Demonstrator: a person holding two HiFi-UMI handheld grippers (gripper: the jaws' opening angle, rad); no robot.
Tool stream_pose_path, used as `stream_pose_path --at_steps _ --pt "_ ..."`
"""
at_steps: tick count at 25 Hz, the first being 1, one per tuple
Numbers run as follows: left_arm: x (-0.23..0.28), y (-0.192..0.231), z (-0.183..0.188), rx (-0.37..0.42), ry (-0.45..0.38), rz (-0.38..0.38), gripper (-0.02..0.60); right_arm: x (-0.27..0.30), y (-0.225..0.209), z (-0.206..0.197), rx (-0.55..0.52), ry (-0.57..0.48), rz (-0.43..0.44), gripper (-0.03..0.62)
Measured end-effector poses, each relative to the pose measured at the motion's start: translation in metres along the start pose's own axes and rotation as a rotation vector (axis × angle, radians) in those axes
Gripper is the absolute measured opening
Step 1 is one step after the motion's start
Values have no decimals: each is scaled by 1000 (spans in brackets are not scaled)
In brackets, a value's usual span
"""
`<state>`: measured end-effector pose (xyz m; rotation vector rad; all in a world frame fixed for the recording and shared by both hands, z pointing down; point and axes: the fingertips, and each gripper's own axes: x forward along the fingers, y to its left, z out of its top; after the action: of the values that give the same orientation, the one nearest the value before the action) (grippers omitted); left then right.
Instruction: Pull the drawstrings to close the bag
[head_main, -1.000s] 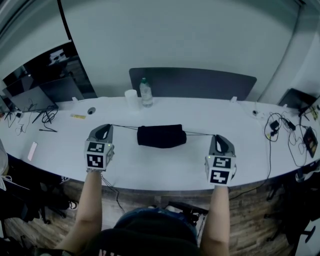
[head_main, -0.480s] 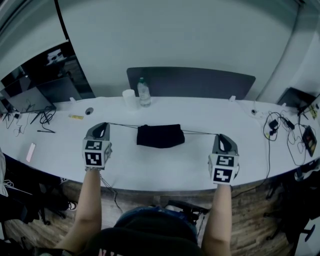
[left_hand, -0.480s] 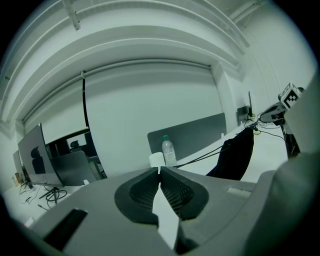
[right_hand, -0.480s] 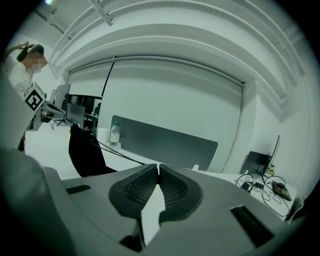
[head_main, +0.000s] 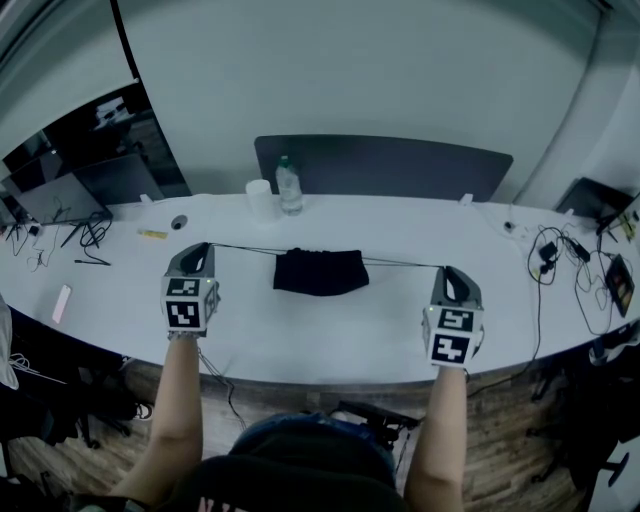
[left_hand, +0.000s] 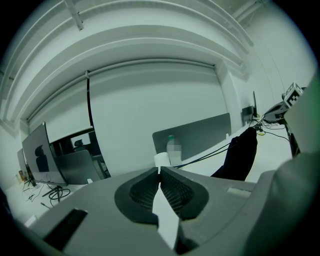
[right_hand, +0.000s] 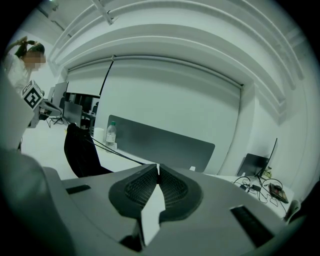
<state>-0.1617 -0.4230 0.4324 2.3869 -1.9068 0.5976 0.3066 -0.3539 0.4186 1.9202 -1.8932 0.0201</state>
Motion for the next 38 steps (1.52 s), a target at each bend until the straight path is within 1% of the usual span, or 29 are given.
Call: stream_pose_path --at_steps 8,15,22,28,33,38 --pt "0 9 -1 -1 17 15 12 2 -10 0 -4 2 -13 6" --pt "0 20 -1 -29 13 35 12 1 -17 1 -7 -1 -27 8" --pt "-4 28 -3 -35 19 47 12 -1 -27 2 2 1 -67 6" --pt "-7 35 -1 -34 9 59 12 -5 -35 4 -3 5 -105 8" --pt "-9 38 4 -21 -16 79 11 -7 -38 5 -7 -1 -118 8" --pt "-8 42 3 -25 -18 82 11 -9 -42 7 -4 -2 -144 8"
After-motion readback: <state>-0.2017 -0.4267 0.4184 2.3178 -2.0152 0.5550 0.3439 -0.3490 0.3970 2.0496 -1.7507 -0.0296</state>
